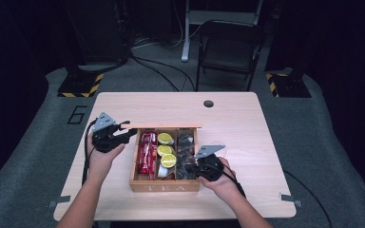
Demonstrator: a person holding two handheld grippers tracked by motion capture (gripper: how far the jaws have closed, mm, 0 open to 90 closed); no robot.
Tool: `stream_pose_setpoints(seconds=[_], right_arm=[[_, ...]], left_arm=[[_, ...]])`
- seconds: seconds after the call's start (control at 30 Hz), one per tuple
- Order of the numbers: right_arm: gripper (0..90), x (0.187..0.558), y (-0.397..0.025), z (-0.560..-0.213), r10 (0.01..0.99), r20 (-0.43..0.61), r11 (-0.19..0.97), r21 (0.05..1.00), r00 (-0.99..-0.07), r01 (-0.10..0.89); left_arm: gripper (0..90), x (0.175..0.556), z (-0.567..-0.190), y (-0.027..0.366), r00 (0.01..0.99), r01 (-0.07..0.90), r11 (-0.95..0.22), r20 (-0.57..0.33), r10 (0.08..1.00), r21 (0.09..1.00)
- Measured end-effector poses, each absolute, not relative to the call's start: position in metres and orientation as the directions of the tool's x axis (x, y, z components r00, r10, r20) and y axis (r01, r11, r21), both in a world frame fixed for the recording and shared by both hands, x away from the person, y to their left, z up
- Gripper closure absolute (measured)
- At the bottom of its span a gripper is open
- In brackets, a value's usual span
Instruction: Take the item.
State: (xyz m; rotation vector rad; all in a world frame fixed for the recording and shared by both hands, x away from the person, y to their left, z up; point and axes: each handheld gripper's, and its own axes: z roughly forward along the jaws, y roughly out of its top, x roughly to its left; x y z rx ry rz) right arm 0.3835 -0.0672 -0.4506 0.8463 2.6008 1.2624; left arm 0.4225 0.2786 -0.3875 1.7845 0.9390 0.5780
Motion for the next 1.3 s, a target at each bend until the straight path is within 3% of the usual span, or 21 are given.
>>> stream_pose_setpoints(seconds=[0.77,0.93,1.3], right_arm=[[90.0,0.381,-0.074,-0.439,0.528,0.129,0.415,0.823,-0.84,0.387],[80.3,0.385,-0.074,-0.446,0.519,0.174,0.43,0.793,-0.837,0.431],[73.4,0.389,-0.071,-0.457,0.514,0.208,0.474,0.74,-0.833,0.477]], left_arm=[[55.9,0.423,-0.387,0.279,0.587,0.336,-0.202,-0.037,0.808,0.92],[56.0,0.423,-0.387,0.279,0.587,0.335,-0.201,-0.037,0.808,0.921],[55.9,0.423,-0.387,0.279,0.588,0.335,-0.2,-0.038,0.808,0.921]])
